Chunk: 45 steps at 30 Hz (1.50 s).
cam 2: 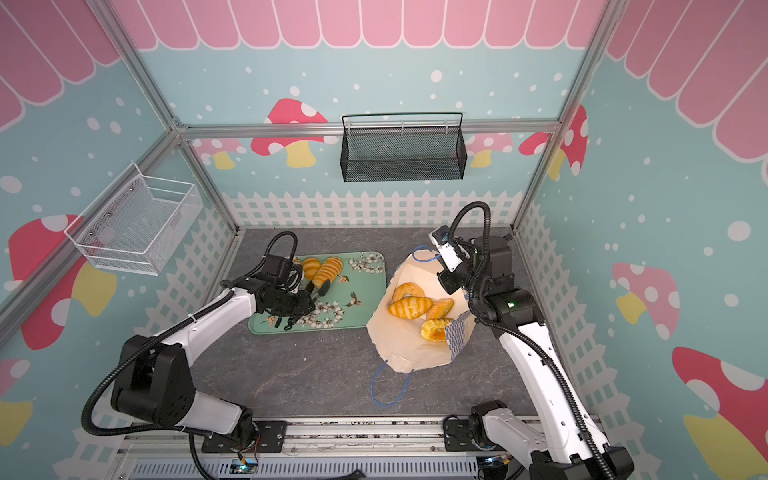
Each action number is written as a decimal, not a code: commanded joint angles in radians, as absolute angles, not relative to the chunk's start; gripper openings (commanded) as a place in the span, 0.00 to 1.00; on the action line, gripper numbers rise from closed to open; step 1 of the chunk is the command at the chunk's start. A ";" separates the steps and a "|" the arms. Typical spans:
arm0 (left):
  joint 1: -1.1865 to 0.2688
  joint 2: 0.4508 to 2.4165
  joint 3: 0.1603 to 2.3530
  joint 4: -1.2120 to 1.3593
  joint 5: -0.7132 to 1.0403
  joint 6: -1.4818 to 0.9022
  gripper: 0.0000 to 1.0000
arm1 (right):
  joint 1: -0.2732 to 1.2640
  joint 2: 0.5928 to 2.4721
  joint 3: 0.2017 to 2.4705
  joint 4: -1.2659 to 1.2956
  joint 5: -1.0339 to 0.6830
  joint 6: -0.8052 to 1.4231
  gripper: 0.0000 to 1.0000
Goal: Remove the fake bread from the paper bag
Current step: 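Lower the striped bread onto the tray beside the others and open the tongs, then move the open tongs back into the paper bag with the left gripper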
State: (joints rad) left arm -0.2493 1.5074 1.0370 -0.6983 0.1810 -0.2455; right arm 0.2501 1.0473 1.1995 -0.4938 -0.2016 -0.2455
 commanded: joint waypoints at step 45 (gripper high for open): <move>-0.297 1.269 1.197 -0.944 0.086 -0.161 0.53 | 0.257 0.989 1.207 -0.473 -0.199 -0.256 0.00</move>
State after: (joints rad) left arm -0.2733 1.3312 1.1374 -0.9016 0.0956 -0.1951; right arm 0.2501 1.0172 1.1995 -0.5091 -0.1978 -0.2462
